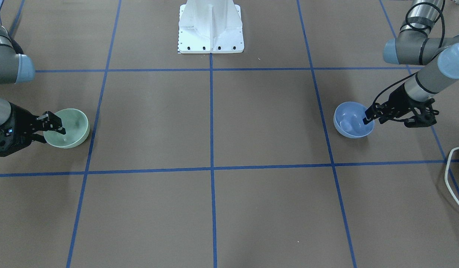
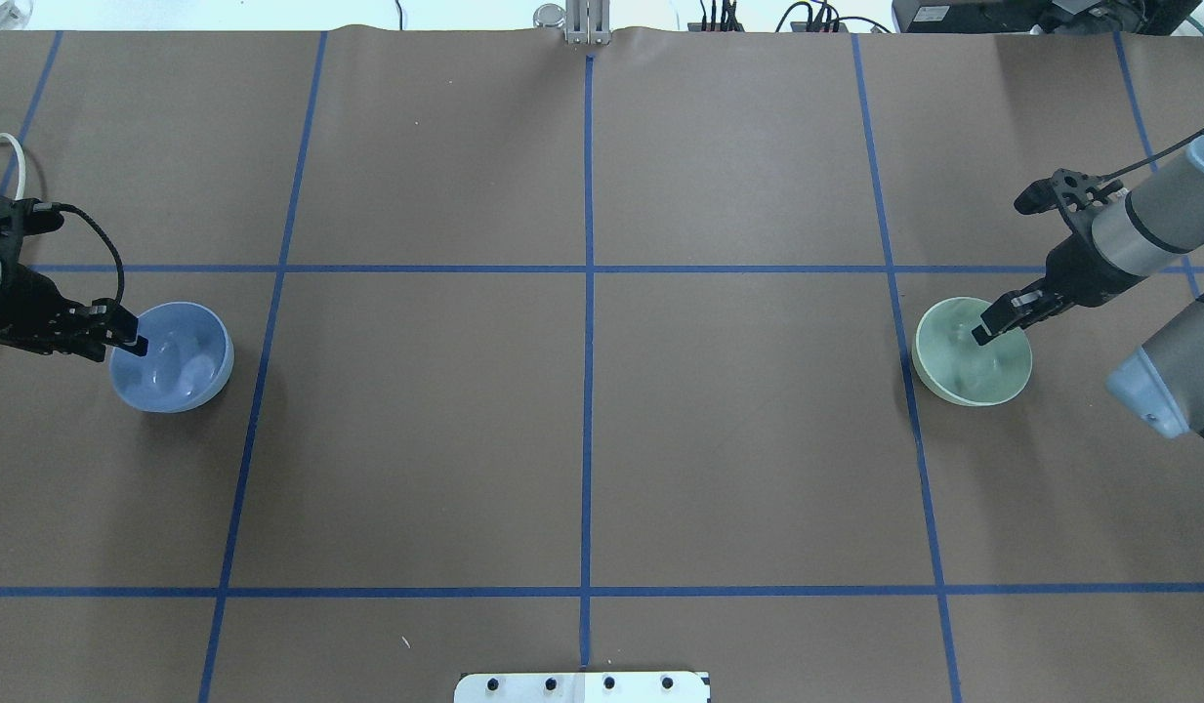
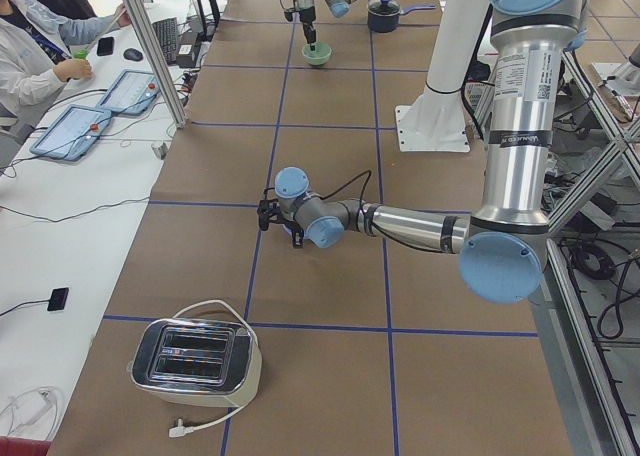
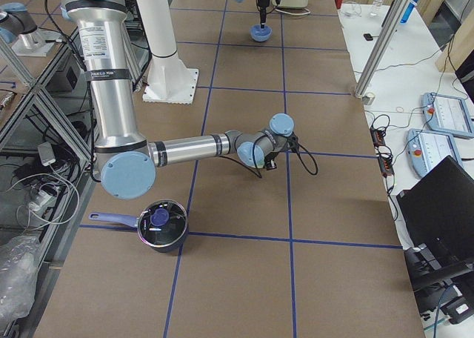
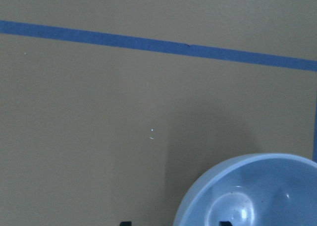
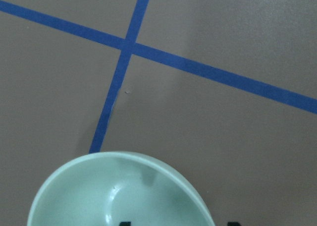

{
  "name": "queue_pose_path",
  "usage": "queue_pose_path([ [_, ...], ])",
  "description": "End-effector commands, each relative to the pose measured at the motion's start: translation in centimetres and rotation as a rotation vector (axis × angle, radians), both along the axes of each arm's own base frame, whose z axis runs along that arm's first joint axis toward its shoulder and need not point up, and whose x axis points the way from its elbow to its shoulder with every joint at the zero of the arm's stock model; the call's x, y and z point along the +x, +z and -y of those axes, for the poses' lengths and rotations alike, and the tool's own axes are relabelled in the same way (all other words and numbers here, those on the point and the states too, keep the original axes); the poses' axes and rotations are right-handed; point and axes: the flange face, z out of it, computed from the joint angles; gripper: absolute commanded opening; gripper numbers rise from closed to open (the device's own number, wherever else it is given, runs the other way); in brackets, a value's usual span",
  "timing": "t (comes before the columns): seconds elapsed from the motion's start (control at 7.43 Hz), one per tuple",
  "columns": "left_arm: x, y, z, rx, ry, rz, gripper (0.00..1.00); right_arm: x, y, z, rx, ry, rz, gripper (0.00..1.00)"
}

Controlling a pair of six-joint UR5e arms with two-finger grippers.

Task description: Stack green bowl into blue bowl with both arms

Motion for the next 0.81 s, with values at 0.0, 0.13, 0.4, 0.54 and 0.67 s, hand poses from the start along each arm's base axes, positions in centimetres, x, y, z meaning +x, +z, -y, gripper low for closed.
queue_pose_path([
  [0.0,0.07,-0.2,0.0,-0.014,-0.011,-0.003,0.34,0.08,0.17,-0.03,0.003,-0.002,-0.002,0.33],
  [0.13,0.7,-0.51,-0.34,-0.03,-0.025,-0.018,0.24,0.15,0.41,-0.11,0.002,-0.002,-0.004,0.22],
  [0.4,0.65,-0.92,-0.44,-0.023,-0.038,-0.041,0.15,0.05,0.0,0.02,0.008,-0.003,0.0,0.05],
  [0.54,0.66,-1.11,-0.48,-0.02,-0.036,-0.046,0.12,0.14,-0.09,0.05,0.01,-0.002,0.002,0.0],
  [0.67,0.64,-1.1,-0.45,-0.02,-0.039,-0.044,0.11,0.13,-0.1,0.04,0.01,-0.003,0.003,0.0],
])
